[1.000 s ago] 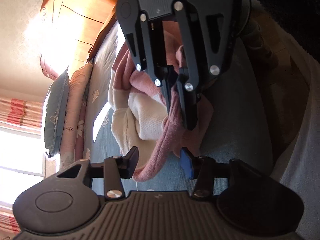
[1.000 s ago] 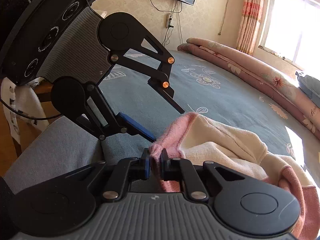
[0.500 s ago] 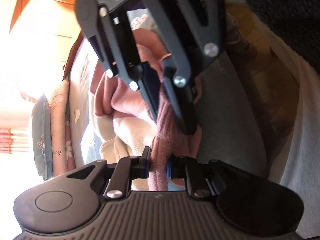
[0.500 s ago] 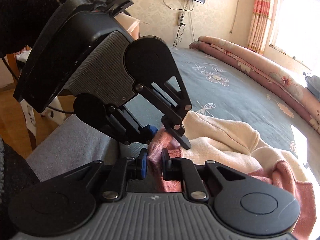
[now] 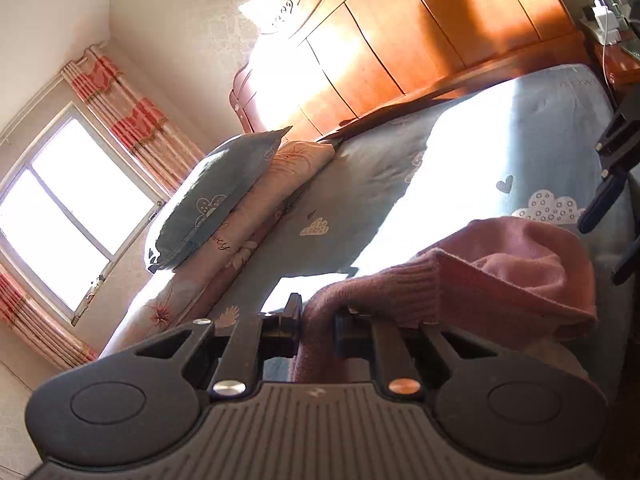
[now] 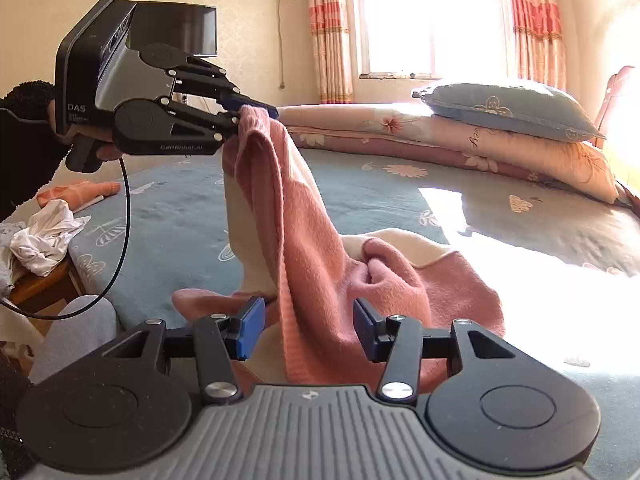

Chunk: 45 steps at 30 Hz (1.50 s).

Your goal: Fold clothes

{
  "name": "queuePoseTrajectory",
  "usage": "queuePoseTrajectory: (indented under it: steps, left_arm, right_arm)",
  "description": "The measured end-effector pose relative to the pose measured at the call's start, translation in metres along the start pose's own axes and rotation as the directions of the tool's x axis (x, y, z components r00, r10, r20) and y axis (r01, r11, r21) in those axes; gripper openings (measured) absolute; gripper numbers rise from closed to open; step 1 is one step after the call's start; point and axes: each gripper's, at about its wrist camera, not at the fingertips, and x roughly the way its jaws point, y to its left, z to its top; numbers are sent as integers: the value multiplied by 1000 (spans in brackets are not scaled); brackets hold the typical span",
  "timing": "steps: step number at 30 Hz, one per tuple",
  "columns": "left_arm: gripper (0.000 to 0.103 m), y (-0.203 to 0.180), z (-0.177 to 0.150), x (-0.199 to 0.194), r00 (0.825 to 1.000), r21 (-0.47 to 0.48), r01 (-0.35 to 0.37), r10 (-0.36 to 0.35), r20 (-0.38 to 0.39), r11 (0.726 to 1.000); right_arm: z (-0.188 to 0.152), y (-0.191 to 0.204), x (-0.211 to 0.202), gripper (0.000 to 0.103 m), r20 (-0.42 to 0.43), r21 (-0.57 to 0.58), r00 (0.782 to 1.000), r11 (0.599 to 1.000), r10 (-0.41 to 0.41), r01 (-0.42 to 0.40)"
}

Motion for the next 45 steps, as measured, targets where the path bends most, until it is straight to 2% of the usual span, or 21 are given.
queuePoseTrajectory:
  steps: [5,9,13,19,21,23,25,26,27,28,29,31,35,39,42,45]
  left_arm:
    - [14,33,27,32,997,-185,-67,60,-42,980]
    - [14,56,9,49,990,-302,-106,73,-120,947]
    - [14,60,-8,63,983,-321,-126,75,-166,939]
    - [14,65,-18,61,982,-324,-121,65,-180,938]
    - [15,67,-20,60,982,-318,-115,60,-178,941]
    - [15,69,-20,60,982,-314,-109,55,-178,943]
    - [15,70,-22,59,982,-307,-108,54,-180,945]
    - [15,70,-24,59,981,-302,-109,54,-185,947]
    - [15,69,-27,58,980,-294,-109,53,-192,949]
    - [16,69,-31,57,979,-287,-109,52,-200,952]
    - [16,68,-34,57,977,-281,-110,52,-207,953]
    - [16,65,-43,54,973,-261,-104,44,-226,960]
    - [16,54,-63,48,959,-246,-65,-8,-282,967]
    - [15,40,-74,37,952,-232,-27,-46,-301,972]
    - [15,42,-73,20,964,-256,-21,-48,-262,967]
    - [15,52,-67,2,975,-287,-39,-27,-221,957]
  right_arm:
    - [-27,-13,1,56,-55,16,996,997,-76,77]
    - [-35,-20,5,56,-60,-17,989,991,-133,133]
    - [-34,-24,22,56,-42,-132,977,971,-208,201]
    - [-37,-15,70,56,-75,-307,980,939,-186,155]
    - [-42,-3,88,56,-53,-403,970,894,-237,197]
    - [-48,10,105,56,-18,-498,956,832,-292,245]
    - [-60,23,121,54,59,-607,924,721,-377,333]
    - [-66,29,128,46,97,-653,900,656,-424,379]
    - [-68,31,132,10,112,-676,880,613,-462,408]
    - [-66,32,132,10,107,-681,871,603,-479,415]
    - [-63,31,130,9,95,-676,870,610,-484,414]
    - [-43,22,112,9,29,-600,895,708,-444,371]
    - [0,-4,71,9,-53,-480,930,826,-363,295]
    - [55,-43,28,9,-64,-228,969,949,-238,218]
    - [92,-65,-3,9,18,-74,984,981,-179,180]
    - [115,-72,-25,9,100,-9,984,989,-147,149]
